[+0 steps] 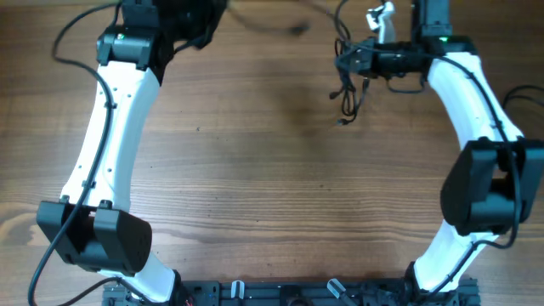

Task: Untangle cables
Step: 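Pull the grippers apart, left to upper left, right to upper right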

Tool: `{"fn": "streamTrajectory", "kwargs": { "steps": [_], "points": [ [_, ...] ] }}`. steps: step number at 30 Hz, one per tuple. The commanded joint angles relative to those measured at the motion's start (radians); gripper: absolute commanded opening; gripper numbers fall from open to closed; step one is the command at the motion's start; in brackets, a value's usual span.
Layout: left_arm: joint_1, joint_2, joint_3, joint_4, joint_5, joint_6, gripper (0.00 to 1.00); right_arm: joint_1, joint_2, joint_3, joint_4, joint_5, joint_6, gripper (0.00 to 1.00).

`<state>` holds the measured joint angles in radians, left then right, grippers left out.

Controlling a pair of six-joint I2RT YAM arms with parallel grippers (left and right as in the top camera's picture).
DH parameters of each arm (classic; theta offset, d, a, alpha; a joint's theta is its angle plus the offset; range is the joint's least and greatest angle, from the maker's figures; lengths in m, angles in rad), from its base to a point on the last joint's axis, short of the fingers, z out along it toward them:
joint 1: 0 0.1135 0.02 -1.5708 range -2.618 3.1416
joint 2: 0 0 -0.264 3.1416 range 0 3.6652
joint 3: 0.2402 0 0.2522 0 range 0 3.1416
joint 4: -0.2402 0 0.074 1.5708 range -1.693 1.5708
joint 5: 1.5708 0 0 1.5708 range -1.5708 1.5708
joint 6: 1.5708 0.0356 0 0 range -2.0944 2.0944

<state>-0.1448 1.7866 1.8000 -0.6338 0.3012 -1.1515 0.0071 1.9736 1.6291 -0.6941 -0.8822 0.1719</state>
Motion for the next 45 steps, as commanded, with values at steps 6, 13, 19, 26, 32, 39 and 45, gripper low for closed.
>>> {"fn": "streamTrajectory", "kwargs": {
  "steps": [6, 13, 19, 26, 32, 39, 45],
  "points": [
    [0.031, 0.027, 0.005, -0.299, -0.594, 0.408, 0.04, -0.117, -0.19, 0.0, -0.047, -0.04, 0.013, 0.04],
    [0.103, 0.065, 0.005, -0.378, -0.601, 0.468, 0.04, -0.225, -0.267, 0.0, -0.101, 0.067, 0.015, 0.04],
    [0.136, 0.066, 0.005, -0.378, -0.545, 0.518, 0.04, -0.252, -0.266, -0.001, -0.196, 0.325, 0.119, 0.04],
    [0.167, 0.066, 0.005, -0.378, -0.683, 0.591, 0.04, -0.252, -0.265, -0.001, -0.251, 0.79, 0.301, 0.04],
    [0.266, 0.067, 0.005, -0.373, -0.782, 0.591, 0.04, -0.253, -0.264, -0.001, -0.267, 0.885, 0.325, 0.04],
    [0.433, 0.075, 0.005, -0.375, -0.781, 0.591, 0.04, -0.264, -0.252, -0.001, -0.237, 0.893, 0.326, 0.04],
    [0.537, 0.08, 0.005, -0.385, -0.778, 0.594, 0.04, -0.285, -0.195, -0.001, -0.234, 0.882, 0.328, 0.04]
  ]
}}
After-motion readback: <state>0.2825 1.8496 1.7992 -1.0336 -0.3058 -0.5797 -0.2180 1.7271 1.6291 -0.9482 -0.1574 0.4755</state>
